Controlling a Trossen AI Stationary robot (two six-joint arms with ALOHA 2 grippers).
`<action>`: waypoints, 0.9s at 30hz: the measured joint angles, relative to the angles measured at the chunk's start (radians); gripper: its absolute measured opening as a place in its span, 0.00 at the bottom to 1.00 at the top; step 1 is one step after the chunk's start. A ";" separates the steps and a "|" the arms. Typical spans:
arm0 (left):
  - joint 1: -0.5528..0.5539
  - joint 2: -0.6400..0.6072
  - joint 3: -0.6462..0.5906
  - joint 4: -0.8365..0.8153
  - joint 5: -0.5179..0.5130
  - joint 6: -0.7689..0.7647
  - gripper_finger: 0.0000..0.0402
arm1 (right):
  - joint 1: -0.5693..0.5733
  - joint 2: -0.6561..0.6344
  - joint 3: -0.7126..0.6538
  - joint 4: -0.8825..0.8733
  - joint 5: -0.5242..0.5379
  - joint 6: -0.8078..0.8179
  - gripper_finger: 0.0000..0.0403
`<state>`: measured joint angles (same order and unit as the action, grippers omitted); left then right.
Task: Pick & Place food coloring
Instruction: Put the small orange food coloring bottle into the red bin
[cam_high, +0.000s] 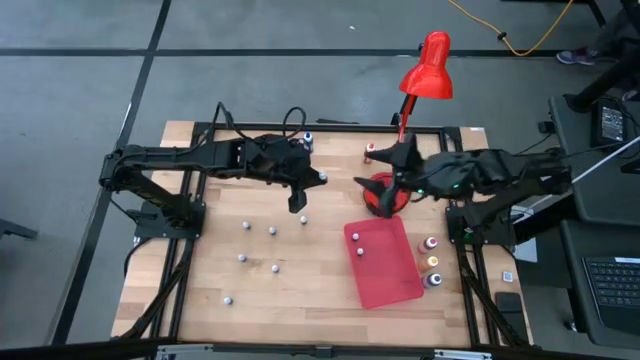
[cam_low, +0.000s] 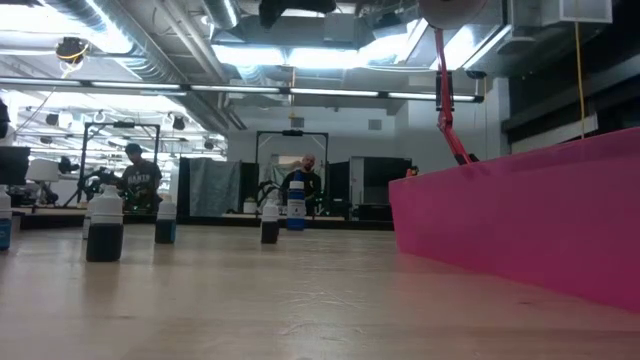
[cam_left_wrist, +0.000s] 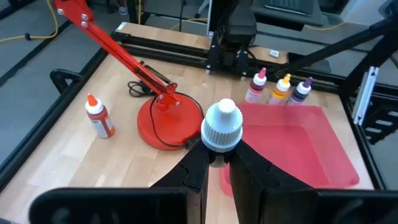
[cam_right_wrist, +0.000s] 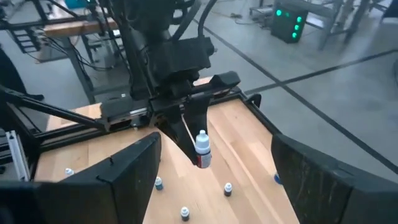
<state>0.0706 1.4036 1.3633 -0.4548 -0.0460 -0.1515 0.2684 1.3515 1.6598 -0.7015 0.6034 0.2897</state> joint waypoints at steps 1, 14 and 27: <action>-0.007 0.000 0.006 -0.012 -0.001 0.006 0.10 | 0.000 0.025 0.027 -0.012 0.002 0.019 0.76; -0.096 0.000 0.085 -0.132 -0.117 0.019 0.10 | 0.000 0.320 0.362 -0.242 -0.056 0.152 0.76; -0.165 0.000 0.092 -0.156 -0.146 0.024 0.10 | -0.001 0.425 0.432 -0.284 -0.108 0.201 0.76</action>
<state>-0.0940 1.4036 1.4555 -0.6109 -0.1921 -0.1278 0.2676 1.7764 2.0914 -0.9860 0.4949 0.4904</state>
